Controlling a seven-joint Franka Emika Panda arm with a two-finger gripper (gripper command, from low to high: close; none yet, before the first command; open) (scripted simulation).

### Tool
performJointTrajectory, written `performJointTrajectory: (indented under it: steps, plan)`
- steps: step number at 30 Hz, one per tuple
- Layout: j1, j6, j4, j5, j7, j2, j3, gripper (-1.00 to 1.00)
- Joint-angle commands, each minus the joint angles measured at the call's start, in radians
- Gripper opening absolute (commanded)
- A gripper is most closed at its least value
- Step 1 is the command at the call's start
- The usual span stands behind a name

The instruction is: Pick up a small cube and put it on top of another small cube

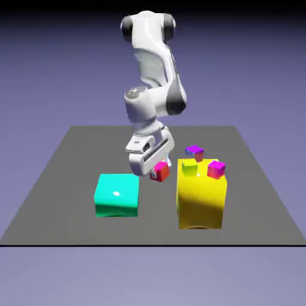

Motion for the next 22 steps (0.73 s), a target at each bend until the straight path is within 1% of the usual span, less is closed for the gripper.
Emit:
performJointTrajectory:
  steps: [1,12,13,18,19,20,22]
  plan:
    - [0.022,-0.021,-0.011,-0.025,-0.003,-0.036,0.01,-1.0]
    - [0.252,-0.254,-0.129,-0.271,-0.038,-0.422,0.118,-1.0]
    - [0.252,-0.254,-0.129,-0.271,-0.038,-0.422,0.118,-1.0]
    - [0.258,-0.041,-0.257,-0.272,-0.05,-0.336,0.097,-1.0]
    - [0.258,-0.041,-0.257,-0.272,-0.05,-0.335,0.097,1.0]
    - [0.258,-0.041,-0.257,-0.272,-0.05,-0.335,0.097,1.0]
    - [0.256,-0.127,-0.205,-0.272,-0.045,-0.371,0.106,1.0]
